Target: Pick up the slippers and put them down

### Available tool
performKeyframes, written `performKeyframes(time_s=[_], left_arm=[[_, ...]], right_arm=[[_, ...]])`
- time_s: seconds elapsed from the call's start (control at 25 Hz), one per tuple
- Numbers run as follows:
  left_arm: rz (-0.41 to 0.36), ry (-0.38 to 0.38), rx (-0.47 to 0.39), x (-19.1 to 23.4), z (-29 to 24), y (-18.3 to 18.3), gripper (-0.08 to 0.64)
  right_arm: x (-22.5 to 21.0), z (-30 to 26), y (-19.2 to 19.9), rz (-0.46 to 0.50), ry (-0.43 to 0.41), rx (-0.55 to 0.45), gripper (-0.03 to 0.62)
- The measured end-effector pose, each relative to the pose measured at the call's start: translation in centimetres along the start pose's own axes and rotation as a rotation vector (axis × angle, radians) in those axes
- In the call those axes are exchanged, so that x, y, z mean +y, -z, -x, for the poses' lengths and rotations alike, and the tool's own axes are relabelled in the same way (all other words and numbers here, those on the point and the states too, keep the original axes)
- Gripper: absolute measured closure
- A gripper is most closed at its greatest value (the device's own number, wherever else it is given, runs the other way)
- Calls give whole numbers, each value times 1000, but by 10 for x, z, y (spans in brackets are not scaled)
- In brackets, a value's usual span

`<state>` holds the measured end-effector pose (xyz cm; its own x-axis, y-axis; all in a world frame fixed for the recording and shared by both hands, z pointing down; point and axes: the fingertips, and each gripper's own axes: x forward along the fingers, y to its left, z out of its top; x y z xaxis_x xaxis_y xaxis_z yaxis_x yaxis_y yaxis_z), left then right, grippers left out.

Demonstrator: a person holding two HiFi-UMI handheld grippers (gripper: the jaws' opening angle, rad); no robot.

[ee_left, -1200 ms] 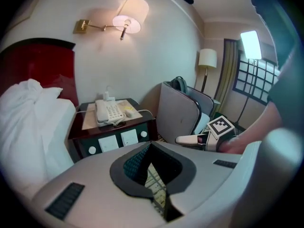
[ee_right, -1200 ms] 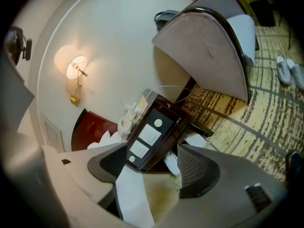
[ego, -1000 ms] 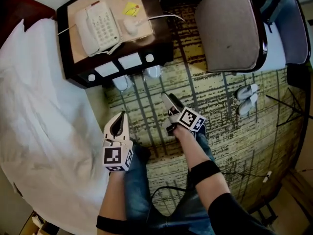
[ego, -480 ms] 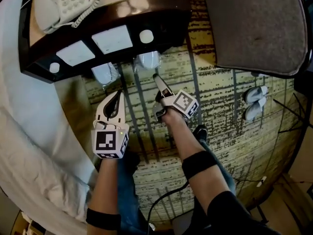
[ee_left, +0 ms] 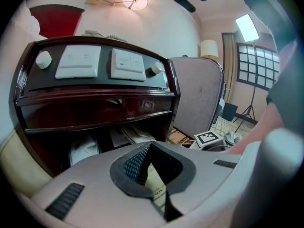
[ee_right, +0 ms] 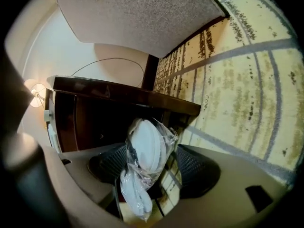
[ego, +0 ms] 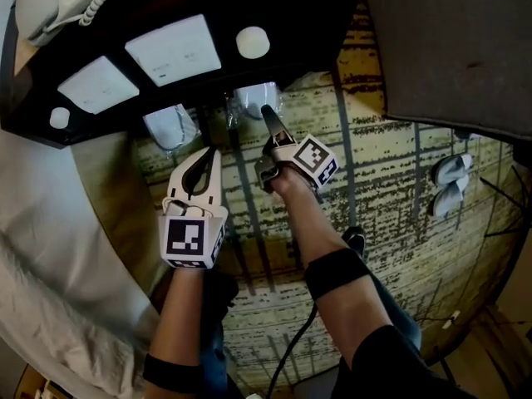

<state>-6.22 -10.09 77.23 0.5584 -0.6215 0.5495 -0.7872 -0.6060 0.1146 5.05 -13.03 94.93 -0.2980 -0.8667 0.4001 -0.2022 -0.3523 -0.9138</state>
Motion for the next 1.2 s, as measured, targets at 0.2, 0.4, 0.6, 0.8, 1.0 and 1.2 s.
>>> performKeyframes(time_s=[0.2,0.4,0.6,0.8,1.0,1.2], left_arm=[[3,7,11,-1,2,26,557],[40,-11,25,0,13,38,557],[21,-11,53,5,24,55,557],[28,-9,60,6,33,49,557],[14,-21,56,1,53,30,557],[16,-22,43,-11,81,1,557]], right_arm=[[-5,-21,-1,8,2,-1,238],[4,-27,6,2,-66,-11,405],[23,-20,5,-27,-179,-43,466],[35,-1,8,-17,-223,-28,471],[44,46,20,-42,-197,-5,472],[62,105,33,-53,-186,4,472]])
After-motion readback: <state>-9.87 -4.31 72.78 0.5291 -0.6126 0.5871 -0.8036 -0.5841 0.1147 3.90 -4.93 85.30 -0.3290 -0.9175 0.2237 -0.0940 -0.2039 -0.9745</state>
